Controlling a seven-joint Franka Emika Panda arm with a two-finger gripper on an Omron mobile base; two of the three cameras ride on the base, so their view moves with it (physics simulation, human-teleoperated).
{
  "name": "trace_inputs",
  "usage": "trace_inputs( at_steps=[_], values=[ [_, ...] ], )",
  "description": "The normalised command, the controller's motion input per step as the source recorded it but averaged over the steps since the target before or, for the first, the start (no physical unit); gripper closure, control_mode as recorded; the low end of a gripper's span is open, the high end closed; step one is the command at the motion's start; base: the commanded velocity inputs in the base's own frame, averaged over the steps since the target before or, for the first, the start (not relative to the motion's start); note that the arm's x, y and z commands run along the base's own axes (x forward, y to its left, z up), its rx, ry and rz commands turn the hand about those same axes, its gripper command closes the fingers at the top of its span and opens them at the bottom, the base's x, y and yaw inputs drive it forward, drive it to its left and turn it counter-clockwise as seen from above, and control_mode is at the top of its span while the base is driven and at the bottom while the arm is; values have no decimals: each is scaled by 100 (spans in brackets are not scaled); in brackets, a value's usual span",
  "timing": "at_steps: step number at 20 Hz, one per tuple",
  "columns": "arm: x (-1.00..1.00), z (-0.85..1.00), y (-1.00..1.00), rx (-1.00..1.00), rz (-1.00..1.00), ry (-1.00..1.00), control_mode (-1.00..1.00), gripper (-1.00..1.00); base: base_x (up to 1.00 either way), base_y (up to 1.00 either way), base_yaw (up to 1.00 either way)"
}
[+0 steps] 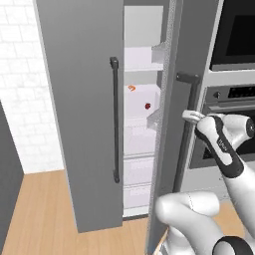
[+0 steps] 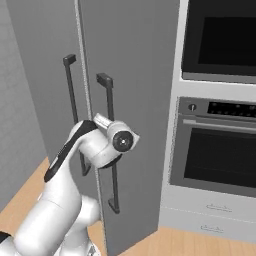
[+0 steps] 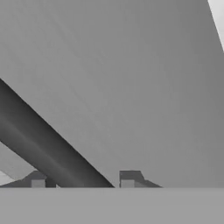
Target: Take the strawberry from the fridge and place it on top of the pancake, located on the dining counter.
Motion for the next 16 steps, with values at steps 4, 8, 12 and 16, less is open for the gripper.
trace_inputs(
  at_steps=[4,8,12,16],
  values=[
    [-54,-8,-100,7,12,-2,-100,100,0,0,0],
    [-61,-19,-100,13,7,-12,-100,100,0,0,0],
    [-38,-17,-100,19,5,-27,-100,100,0,0,0],
    [5,0,-100,22,0,-1,-100,100,0,0,0]
  ],
)
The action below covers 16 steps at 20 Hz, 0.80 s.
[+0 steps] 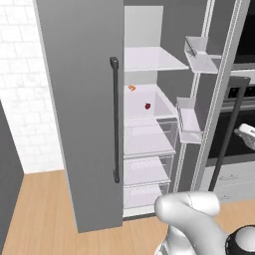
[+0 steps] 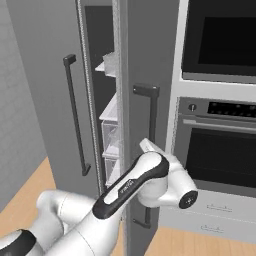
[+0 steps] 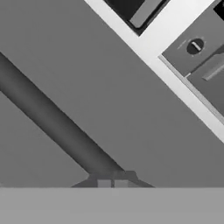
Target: Take the strawberry from the fridge and place it on top of the pancake, located on the dining counter.
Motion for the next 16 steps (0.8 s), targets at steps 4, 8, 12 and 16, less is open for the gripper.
trace_inputs(
  at_steps=[4,8,12,16],
  values=[
    [60,0,-100,22,-2,12,-100,100,0,0,0],
    [36,0,-100,19,-3,14,-100,100,0,0,0],
    [-100,27,-36,6,0,-17,-100,100,0,0,0],
    [-100,43,39,-6,0,-25,-100,100,0,0,0]
  ],
)
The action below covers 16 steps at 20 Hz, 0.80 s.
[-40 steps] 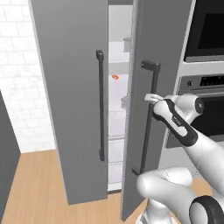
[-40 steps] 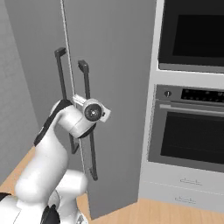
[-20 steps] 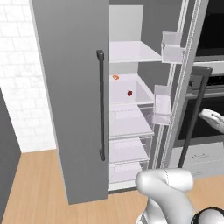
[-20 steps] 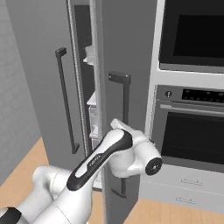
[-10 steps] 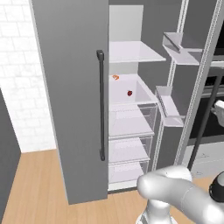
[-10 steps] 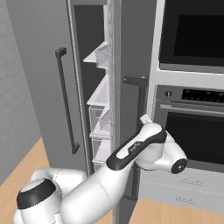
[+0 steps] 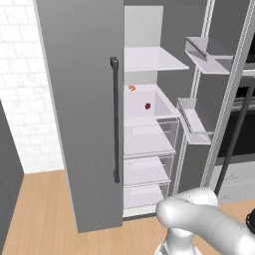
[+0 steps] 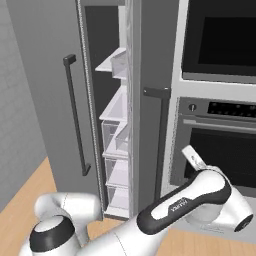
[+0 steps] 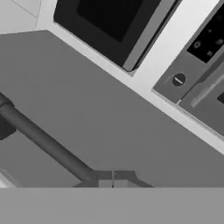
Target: Take the strawberry from the fridge and place it on top of the pancake, located on the dining counter.
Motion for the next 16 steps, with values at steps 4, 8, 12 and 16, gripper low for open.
trace_inputs(
  at_steps=[4,8,12,16],
  values=[
    [-100,56,98,-18,-3,-9,-100,100,0,0,0],
    [-77,46,100,-33,-7,7,-100,100,0,0,0],
    [-45,33,100,-38,-17,10,-100,100,0,0,0],
    [-7,3,100,-42,-20,10,-100,100,0,0,0]
  ],
)
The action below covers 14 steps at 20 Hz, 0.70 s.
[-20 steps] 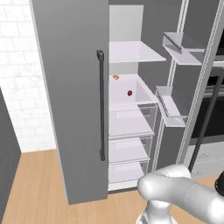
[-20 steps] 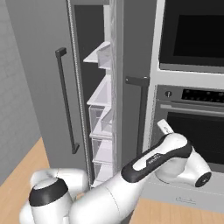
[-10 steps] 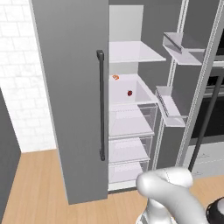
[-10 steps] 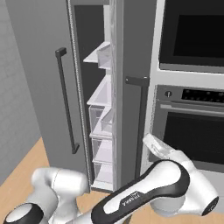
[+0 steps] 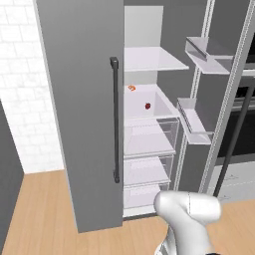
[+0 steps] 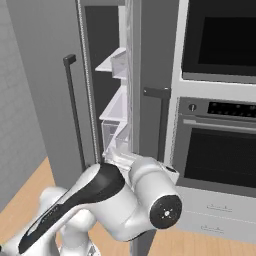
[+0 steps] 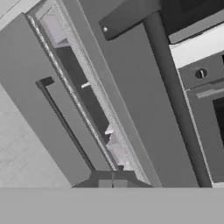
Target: Take the strawberry from the fridge and place it on top of the pancake, located on the dining counter.
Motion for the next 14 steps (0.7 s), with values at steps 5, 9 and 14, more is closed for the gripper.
trace_inputs(
  at_steps=[5,9,14],
  values=[
    [0,0,100,-33,-16,11,-100,100,0,0,0],
    [7,15,100,-19,-28,4,-100,100,0,0,0],
    [29,17,100,-13,-34,0,-100,100,0,0,0]
  ],
)
